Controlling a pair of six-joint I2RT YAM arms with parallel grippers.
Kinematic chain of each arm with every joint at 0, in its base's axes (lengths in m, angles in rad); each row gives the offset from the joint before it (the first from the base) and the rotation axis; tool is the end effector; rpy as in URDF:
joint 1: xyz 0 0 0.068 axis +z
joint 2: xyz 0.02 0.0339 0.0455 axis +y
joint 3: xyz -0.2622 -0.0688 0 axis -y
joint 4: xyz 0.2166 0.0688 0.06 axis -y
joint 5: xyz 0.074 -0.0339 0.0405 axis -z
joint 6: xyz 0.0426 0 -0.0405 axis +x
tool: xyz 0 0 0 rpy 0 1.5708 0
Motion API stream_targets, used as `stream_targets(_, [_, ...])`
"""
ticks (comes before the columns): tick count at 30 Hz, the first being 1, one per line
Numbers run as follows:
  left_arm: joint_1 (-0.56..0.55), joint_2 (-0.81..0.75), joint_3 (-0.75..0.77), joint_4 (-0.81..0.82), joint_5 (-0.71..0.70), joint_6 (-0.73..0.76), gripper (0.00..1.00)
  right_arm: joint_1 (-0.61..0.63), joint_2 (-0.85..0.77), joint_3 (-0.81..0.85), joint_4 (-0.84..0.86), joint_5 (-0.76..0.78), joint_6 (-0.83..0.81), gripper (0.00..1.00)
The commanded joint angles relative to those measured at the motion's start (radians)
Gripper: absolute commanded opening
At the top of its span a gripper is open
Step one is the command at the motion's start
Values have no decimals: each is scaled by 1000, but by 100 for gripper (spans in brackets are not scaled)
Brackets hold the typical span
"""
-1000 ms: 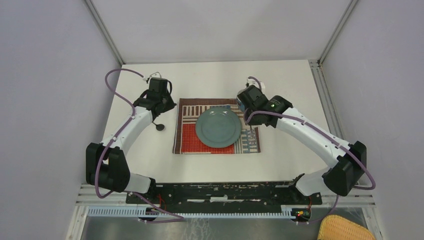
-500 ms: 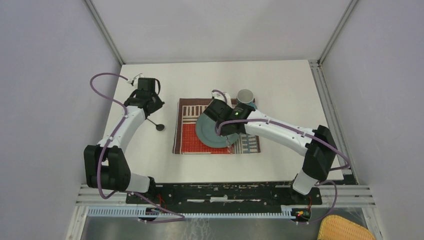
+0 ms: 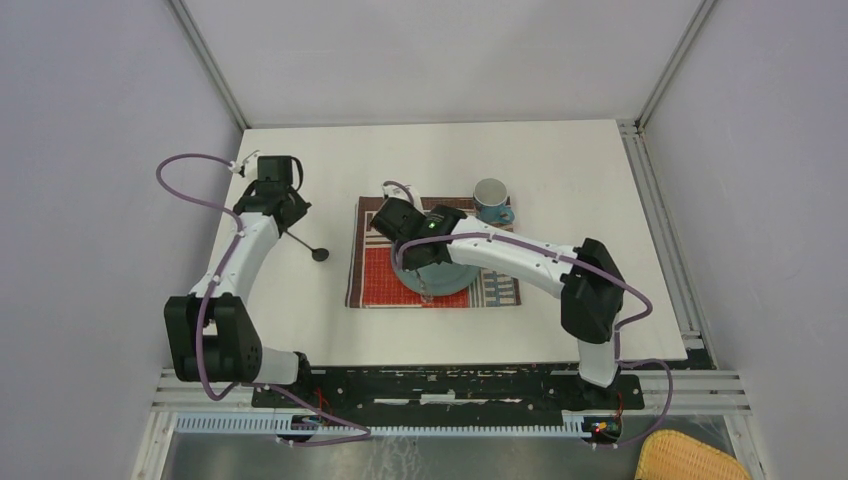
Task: Set the dinner table for one person
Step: Place the fork on the napkin.
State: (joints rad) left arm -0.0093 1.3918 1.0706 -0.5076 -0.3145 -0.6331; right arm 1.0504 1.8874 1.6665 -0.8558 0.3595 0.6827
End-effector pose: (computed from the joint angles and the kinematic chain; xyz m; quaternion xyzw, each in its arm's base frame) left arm 0.2753 0.0106 0.2757 -0.3365 0.8586 0.0254 0.3858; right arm 0.2020 0.3223 0.2735 -0.1314 0.9459 0.0711 0.2879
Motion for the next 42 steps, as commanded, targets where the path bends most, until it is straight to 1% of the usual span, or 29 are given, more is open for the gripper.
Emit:
stream_targets(1, [8,-45,34,7,-37,-42,13,12,52,92,43,-23,-23,0])
stream_targets(3, [45,-49,33,6,-43,-43,13,15,74,116,45,-31,-28,0])
stream_targets(15, [81,-74,23,0,-35,-45,13,27,197,217,77,-87,-52,0])
stream_targets(28, [93,-105,23,-34,-36,-38,13,31,346,314,110,-131,-83,0])
stream_targets(33, [93,-118,21,-44,-31,-35,13,31,415,375,108,-130,-107,0])
stream_targets(38, [94,-129,13,-51,-31,-30,13,27,443,390,133,-127,-123,0])
stream_targets(42, [95,-132,10,-57,-35,-23,13,17,488,442,114,-146,-127,0])
